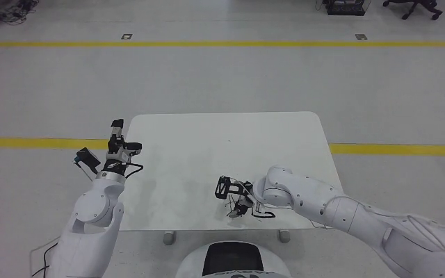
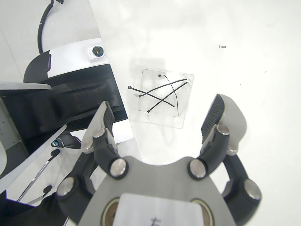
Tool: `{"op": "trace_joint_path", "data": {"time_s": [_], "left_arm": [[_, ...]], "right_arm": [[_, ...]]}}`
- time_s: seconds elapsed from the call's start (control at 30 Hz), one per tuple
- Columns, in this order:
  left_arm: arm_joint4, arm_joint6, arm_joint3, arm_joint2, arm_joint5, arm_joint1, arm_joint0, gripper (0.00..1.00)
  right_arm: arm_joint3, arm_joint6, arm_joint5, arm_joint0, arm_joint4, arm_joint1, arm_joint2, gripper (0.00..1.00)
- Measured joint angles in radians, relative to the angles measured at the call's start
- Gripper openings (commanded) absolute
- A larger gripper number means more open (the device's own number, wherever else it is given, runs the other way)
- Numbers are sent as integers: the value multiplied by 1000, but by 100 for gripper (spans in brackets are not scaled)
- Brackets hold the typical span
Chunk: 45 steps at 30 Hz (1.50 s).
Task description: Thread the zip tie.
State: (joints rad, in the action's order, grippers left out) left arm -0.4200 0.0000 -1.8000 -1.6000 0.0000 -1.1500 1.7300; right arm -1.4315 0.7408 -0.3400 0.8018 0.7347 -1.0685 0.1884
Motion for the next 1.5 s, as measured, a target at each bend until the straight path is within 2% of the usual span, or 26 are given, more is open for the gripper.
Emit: {"op": "trace_joint_path", "data": {"time_s": [0.17,0.43,0.53,0.57,0.63,0.83,1.1,1.5], "left_arm": [[0,0,0,0,0,0,0,100],[0,0,0,0,0,0,0,100],[0,0,0,0,0,0,0,100],[0,0,0,0,0,0,0,100],[0,0,0,0,0,0,0,100],[0,0,0,0,0,0,0,100],[0,0,0,0,0,0,0,100],[0,0,0,0,0,0,0,100]], "right_arm": [[1,0,1,0,0,0,0,100],[-10,20,0,19,98,4,6,100],[-19,31,0,18,107,4,-1,71],[-21,32,0,17,109,3,-6,67],[-20,29,0,12,109,2,-16,49],[-17,24,0,11,114,-3,-18,40],[11,15,0,11,112,-21,-18,38],[67,44,0,25,97,-66,-18,37]]}}
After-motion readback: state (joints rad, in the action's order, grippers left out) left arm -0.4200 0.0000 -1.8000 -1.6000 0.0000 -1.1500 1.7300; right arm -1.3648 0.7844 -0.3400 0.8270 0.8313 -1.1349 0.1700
